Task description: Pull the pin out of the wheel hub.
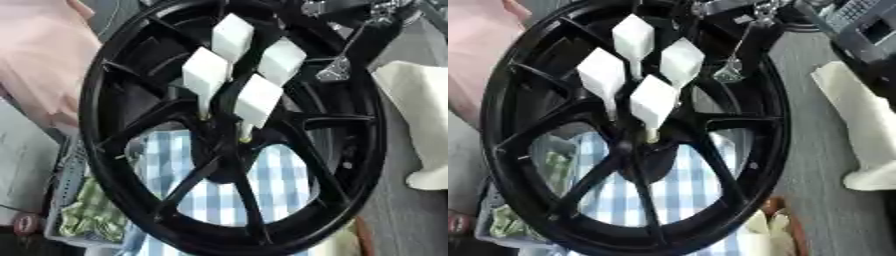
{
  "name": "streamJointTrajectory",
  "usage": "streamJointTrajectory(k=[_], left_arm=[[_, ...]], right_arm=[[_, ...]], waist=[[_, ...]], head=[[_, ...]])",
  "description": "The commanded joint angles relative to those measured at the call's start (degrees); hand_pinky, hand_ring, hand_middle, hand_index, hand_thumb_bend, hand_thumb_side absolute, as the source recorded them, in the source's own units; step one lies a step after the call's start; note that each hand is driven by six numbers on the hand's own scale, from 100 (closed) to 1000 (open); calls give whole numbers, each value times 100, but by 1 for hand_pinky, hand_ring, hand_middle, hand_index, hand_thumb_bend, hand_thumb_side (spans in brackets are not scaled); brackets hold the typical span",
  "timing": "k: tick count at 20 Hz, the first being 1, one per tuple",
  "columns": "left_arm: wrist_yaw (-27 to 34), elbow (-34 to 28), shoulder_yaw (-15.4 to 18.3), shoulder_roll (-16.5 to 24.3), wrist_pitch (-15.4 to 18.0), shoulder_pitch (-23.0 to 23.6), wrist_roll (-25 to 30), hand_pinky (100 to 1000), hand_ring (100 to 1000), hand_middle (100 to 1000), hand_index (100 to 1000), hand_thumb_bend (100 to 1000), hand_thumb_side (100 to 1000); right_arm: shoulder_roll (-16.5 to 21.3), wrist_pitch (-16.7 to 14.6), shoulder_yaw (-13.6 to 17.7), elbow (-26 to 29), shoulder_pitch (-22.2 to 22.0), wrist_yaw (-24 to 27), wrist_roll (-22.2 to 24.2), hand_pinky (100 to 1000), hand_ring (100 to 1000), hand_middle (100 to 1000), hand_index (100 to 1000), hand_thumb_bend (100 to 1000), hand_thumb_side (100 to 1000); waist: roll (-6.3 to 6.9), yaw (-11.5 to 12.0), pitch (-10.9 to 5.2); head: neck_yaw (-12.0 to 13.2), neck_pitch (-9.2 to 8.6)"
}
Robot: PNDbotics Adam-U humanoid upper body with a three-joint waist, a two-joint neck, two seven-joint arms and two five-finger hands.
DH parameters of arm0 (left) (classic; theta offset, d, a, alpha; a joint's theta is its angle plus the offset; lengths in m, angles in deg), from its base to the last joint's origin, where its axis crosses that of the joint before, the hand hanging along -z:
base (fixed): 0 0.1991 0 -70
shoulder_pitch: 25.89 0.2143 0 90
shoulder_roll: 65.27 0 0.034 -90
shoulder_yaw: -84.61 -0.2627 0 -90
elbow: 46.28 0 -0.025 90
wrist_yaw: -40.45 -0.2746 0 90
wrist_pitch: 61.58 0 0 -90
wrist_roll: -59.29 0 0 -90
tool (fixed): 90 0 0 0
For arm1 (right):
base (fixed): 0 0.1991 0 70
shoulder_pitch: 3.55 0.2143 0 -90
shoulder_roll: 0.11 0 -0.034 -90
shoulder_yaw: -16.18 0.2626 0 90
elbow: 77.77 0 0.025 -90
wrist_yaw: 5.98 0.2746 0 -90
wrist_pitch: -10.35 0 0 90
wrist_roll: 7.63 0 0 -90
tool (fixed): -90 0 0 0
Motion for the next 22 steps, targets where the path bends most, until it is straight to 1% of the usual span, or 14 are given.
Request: streamJointTrajectory(k=[1, 2, 4, 6, 7, 10, 11, 13, 14, 15, 16, 17, 22], left_arm=[[11, -64, 52, 117, -2, -83, -25, 752, 806, 789, 836, 500, 702], [9, -64, 52, 114, -2, -85, -26, 752, 807, 789, 835, 500, 702], [10, -61, 54, 104, -3, -87, -32, 752, 808, 789, 835, 500, 702], [9, -58, 55, 100, -4, -86, -38, 752, 808, 789, 835, 500, 702], [10, -56, 57, 96, -4, -86, -42, 752, 809, 789, 834, 500, 702], [12, -51, 61, 87, -3, -87, -54, 752, 809, 789, 834, 499, 702], [14, -50, 63, 83, -2, -88, -58, 753, 809, 789, 834, 499, 703], [19, -47, 66, 76, 0, -87, -64, 753, 809, 789, 833, 495, 708], [21, -44, 67, 75, -1, -84, -66, 753, 809, 789, 833, 498, 704], [22, -39, 69, 77, -1, -79, -68, 753, 810, 790, 834, 498, 704], [21, -34, 73, 83, 1, -72, -73, 753, 810, 790, 834, 498, 704], [21, -31, 77, 88, 4, -66, -77, 753, 810, 790, 834, 497, 704], [21, -18, 90, 124, 19, -40, -90, 753, 810, 790, 835, 496, 705]], right_arm=[[155, 12, 49, 0, 56, 27, -116, 873, 868, 618, 792, 118, 100], [147, 19, 48, -5, 62, 33, -163, 871, 863, 595, 780, 103, 104], [130, 24, 56, -49, 69, 45, -270, 866, 850, 548, 737, 100, 120], [114, -33, 75, -173, 64, 55, -371, 863, 843, 529, 713, 100, 115], [104, -65, 79, -235, 65, 56, -413, 856, 824, 495, 676, 100, 108], [76, -112, 86, -383, 70, 45, -527, 843, 793, 454, 633, 100, 100], [67, -113, 86, -415, 71, 38, -567, 834, 773, 425, 602, 100, 100], [48, -115, 79, -466, 68, 81, -644, 819, 746, 395, 567, 100, 100], [43, -108, 76, -489, 66, 126, -670, 816, 742, 389, 561, 100, 100], [42, -99, 76, -505, 67, 174, -687, 807, 724, 366, 527, 100, 100], [47, -83, 85, -515, 73, 236, -701, 806, 723, 363, 521, 100, 100], [51, -64, 102, -516, 84, 297, -716, 792, 699, 337, 480, 100, 100], [93, 103, 257, -505, 196, 704, -865, 774, 664, 288, 410, 100, 100]], waist=[[38, 8, -93], [36, 10, -93], [31, 13, -92], [26, 14, -94], [24, 14, -96], [17, 10, -100], [15, 10, -102], [11, 9, -105], [11, 8, -109], [11, 4, -114], [11, -4, -122], [11, -15, -132], [0, -91, -185]], head=[[-3, -39], [-3, -36], [5, -29], [5, -31], [1, -31], [-5, -31], [-6, -31], [-7, -27], [-7, -21], [-6, -15], [-4, -7], [-2, 0], [21, 29]])
